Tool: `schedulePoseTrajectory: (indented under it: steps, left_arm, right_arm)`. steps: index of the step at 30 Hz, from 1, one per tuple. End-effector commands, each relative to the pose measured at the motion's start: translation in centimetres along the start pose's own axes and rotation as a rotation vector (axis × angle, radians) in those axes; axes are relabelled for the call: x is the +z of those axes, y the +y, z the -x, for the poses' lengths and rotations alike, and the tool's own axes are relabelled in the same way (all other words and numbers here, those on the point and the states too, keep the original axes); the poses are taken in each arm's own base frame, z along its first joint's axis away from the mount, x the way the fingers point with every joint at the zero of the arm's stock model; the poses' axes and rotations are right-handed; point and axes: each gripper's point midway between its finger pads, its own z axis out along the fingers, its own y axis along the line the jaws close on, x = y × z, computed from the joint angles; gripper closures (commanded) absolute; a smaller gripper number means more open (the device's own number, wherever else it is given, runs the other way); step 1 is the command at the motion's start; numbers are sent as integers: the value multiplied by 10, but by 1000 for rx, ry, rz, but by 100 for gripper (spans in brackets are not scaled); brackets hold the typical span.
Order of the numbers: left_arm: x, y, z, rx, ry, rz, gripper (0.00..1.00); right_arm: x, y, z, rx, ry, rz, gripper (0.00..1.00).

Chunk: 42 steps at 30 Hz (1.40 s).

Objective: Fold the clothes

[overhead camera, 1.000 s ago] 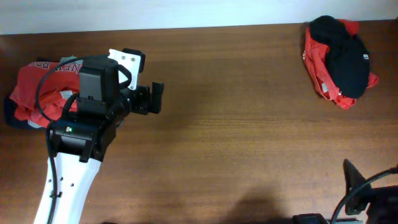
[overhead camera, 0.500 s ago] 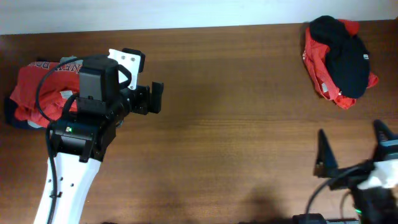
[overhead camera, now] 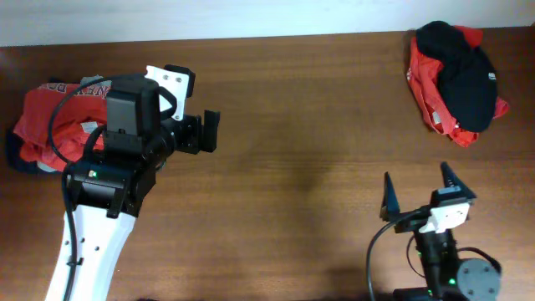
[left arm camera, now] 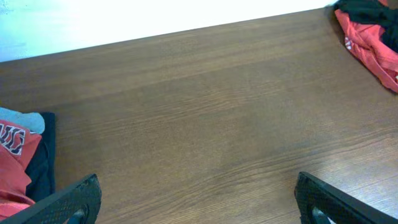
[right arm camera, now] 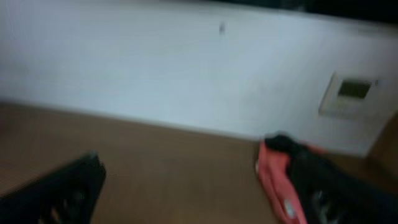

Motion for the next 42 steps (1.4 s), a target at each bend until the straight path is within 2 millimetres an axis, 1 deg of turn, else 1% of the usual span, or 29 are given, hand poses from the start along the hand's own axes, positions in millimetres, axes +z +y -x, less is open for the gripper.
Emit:
schedulePoseTrajectory:
  steps: [1,6,12,15,18,19,23,42]
  left_arm:
    - [-2,0,5,18,-11,5,1]
    - [-2,0,5,18,-11,5,1]
    - [-2,0,5,18,-11,5,1]
    - [-2,0,5,18,-11,5,1]
    - [-2,0,5,18,-11,5,1]
    - [-2,0,5,18,-11,5,1]
    - [-2,0,5,18,-11,5,1]
    - [-2,0,5,18,-11,5,1]
  right_arm:
    - [0,4,-19,-5,-19,11,1]
    - [2,6,-44,-5,-13,12,2]
    - [5,9,-65,0,24,16,1]
    - [6,9,-77,64,49,10,1]
    - [7,4,-92,129,79,-25,1]
    - [7,2,-100,137,94,-44,1]
    - [4,3,-124,143,183,-48,1]
    - [4,3,-124,142,181,-52,1]
